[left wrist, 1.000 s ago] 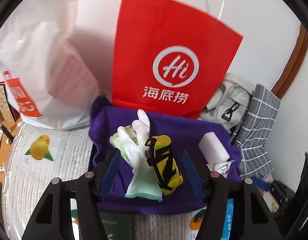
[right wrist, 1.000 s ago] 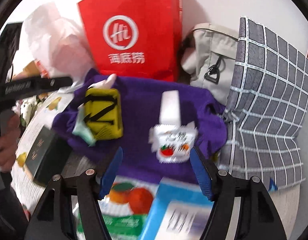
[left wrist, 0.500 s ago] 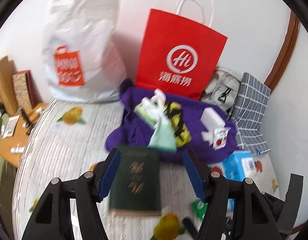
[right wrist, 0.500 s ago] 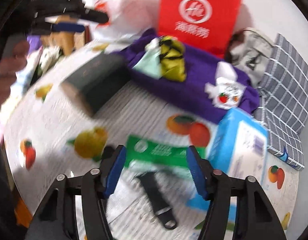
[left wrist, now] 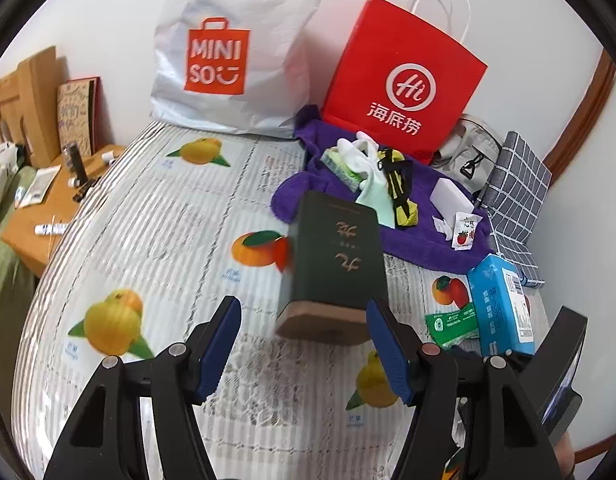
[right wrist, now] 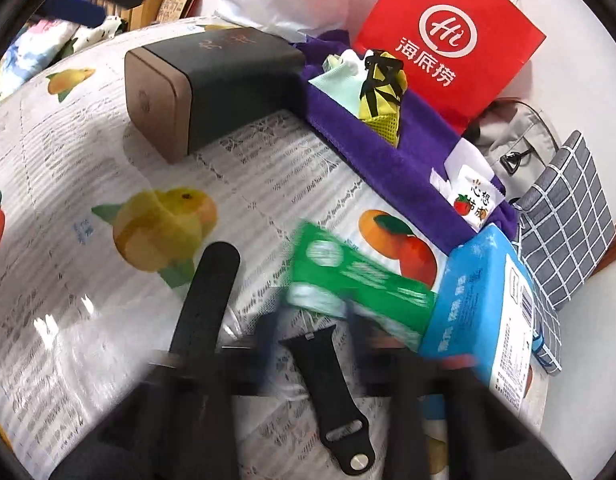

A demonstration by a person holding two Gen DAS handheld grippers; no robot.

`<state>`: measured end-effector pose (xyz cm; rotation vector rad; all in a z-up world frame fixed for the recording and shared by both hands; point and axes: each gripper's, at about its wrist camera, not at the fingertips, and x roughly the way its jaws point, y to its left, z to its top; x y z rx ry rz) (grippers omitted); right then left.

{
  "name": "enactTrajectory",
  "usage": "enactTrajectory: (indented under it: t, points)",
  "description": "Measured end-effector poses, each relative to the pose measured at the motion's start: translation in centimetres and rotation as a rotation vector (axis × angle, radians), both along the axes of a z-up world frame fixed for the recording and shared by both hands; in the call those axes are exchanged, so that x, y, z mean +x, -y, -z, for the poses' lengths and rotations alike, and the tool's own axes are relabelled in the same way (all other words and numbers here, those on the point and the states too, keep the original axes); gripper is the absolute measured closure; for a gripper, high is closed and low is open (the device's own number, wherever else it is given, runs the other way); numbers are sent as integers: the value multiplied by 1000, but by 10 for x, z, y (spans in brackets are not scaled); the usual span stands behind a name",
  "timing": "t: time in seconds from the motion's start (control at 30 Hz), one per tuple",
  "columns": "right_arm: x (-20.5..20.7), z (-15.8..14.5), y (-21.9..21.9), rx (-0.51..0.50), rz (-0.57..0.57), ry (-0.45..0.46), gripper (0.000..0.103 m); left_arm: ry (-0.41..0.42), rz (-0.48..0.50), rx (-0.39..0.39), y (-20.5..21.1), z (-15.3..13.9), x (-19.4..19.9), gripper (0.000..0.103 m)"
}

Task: Organize soft objects
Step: 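Lower both tools back toward the remaining items on the bed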

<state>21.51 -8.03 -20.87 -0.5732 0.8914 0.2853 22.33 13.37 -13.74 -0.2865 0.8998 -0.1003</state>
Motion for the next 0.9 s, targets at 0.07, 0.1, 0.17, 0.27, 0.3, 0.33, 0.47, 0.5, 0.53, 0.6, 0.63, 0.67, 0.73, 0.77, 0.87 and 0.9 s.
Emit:
enactTrajectory:
  t: [0.07,0.1,0.17,0.27,0.3,0.33,0.47,0.5,0.53,0.6,0.63,0.67,0.73,0.77,0.87,0.9]
  points:
    - [-4,-11,3,56,13,11,103,-1,-4,2,-4,0,-6,40]
    - [-8,-19,4,80,13,25,103,1,-8,4,-7,-1,-9,40]
    - [-18,-35,7,133,14,44,103,3,-16,6,-10,-3,-13,40]
    - [-32,-54,14,205,8,38,103,3,-24,0,-12,-6,-21,40]
    - [-39,-59,18,226,4,38,103,6,-23,-7,-12,-7,-25,40]
    - [-44,-62,20,241,-4,26,103,6,-20,-13,-12,-7,-27,40]
    - [-53,-58,24,232,-1,9,101,-1,-27,-28,-10,-5,-39,40]
    - [-53,-55,24,222,0,5,96,-2,-26,-30,-9,-4,-43,40]
    - [-54,-52,25,216,3,4,87,-2,-24,-30,-9,-3,-45,40]
    - [-48,-48,23,207,9,19,62,-7,-25,-26,-8,0,-48,40]
    - [-46,-46,21,200,10,34,53,-11,-26,-26,-8,2,-48,40]
    - [-41,-42,17,178,9,49,53,-16,-29,-29,-8,4,-48,40]
    - [-32,-36,12,132,10,65,53,-22,-30,-34,-10,8,-47,40]
    - [-27,-32,8,111,5,67,53,-24,-31,-35,-11,10,-46,40]
    - [-12,-19,0,51,-1,55,54,-32,-38,-32,-15,15,-41,40]
    - [-9,-14,-2,26,-3,47,54,-31,-36,-32,-16,15,-40,40]
